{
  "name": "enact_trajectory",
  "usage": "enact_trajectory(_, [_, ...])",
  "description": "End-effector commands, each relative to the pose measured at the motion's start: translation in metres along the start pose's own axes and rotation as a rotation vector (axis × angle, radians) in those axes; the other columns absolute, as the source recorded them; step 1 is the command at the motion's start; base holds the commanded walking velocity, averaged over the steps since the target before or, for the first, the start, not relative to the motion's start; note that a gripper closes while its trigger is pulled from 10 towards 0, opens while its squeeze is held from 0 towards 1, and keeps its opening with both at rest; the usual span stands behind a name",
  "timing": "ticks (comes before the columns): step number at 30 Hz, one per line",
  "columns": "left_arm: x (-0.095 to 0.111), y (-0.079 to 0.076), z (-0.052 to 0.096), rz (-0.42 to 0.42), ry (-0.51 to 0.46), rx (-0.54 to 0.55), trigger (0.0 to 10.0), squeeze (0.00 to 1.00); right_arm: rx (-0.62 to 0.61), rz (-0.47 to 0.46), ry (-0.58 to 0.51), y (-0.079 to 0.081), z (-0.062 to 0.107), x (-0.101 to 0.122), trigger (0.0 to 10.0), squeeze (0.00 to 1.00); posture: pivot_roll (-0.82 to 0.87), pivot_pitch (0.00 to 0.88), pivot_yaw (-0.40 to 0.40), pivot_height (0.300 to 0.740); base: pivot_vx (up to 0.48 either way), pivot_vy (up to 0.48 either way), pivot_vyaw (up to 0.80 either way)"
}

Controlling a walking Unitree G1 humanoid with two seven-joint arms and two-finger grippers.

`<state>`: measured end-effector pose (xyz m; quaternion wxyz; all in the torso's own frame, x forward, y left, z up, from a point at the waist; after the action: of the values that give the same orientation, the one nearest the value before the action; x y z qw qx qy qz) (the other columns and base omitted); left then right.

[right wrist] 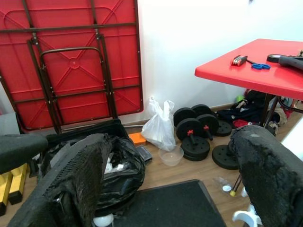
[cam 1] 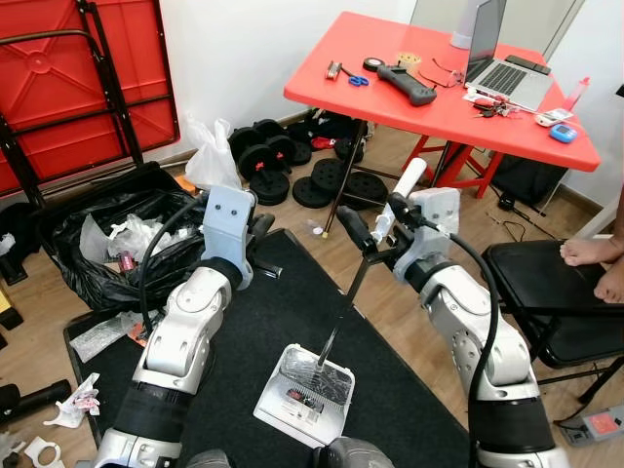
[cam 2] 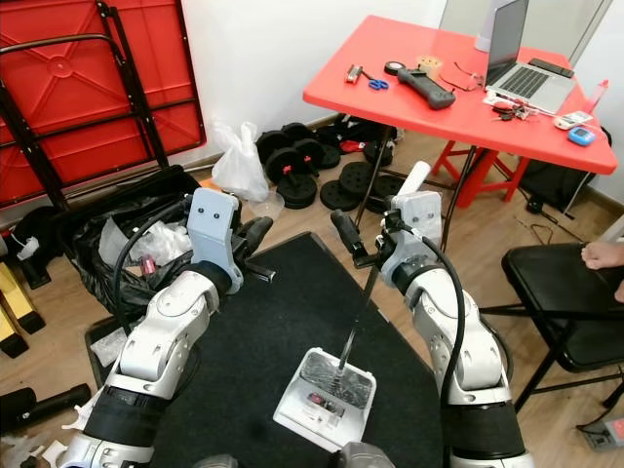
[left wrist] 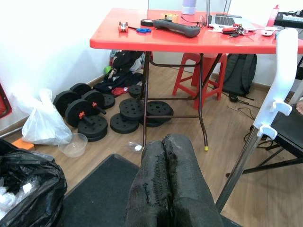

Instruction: Sweep floor

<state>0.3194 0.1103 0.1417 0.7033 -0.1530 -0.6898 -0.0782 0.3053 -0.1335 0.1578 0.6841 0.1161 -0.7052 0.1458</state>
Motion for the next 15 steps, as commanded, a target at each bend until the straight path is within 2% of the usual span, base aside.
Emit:
enact_trajectory(1, [-0.0026, -0.0034, -0.0015, 0.011, 0.013, -0.031, 10.0, 0.00, -0.022, -0.006, 0.001, -0.0050, -0.0003, -0.0020, 10.0, 0.00, -0.17, 0.032, -0.138, 0.740, 0.000, 0.000, 0.00])
enact_trajectory(3, [-0.0042, -0.0029, -0.0020, 0.009, 0.026, -0.030, 10.0, 0.00, -0.023, -0.007, 0.002, -0.0049, -0.0005, -0.0020, 10.0, 0.00, -0.17, 0.033, -0.137, 0.740, 0.000, 0.000, 0.00])
enact_trajectory(7, [-0.0054, -0.0016, -0.0028, 0.011, 0.034, -0.025, 10.0, 0.00, -0.024, -0.008, -0.002, -0.0055, -0.0008, -0.0013, 10.0, 0.00, -0.17, 0.035, -0.134, 0.740, -0.247, 0.000, -0.54])
enact_trajectory(15, [-0.0055, -0.0010, -0.0032, 0.006, 0.036, -0.024, 10.0, 0.00, -0.028, -0.017, -0.013, -0.0057, -0.0007, 0.0003, 10.0, 0.00, -0.17, 0.036, -0.133, 0.740, -0.250, 0.000, 0.00])
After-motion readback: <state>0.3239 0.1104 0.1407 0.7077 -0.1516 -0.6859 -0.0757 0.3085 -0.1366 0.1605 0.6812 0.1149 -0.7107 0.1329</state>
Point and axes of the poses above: a point about 5 cm out from each wrist's last joint towards the gripper, its own z axis pointing back from the gripper into the wrist, its own x axis along the axis of the wrist's last joint, y = z × x, the point moved 2 cm from there along -z, pointing out of the wrist towards the gripper, and after that the axes turned 9 degrees about z, right-handed, at the moved point
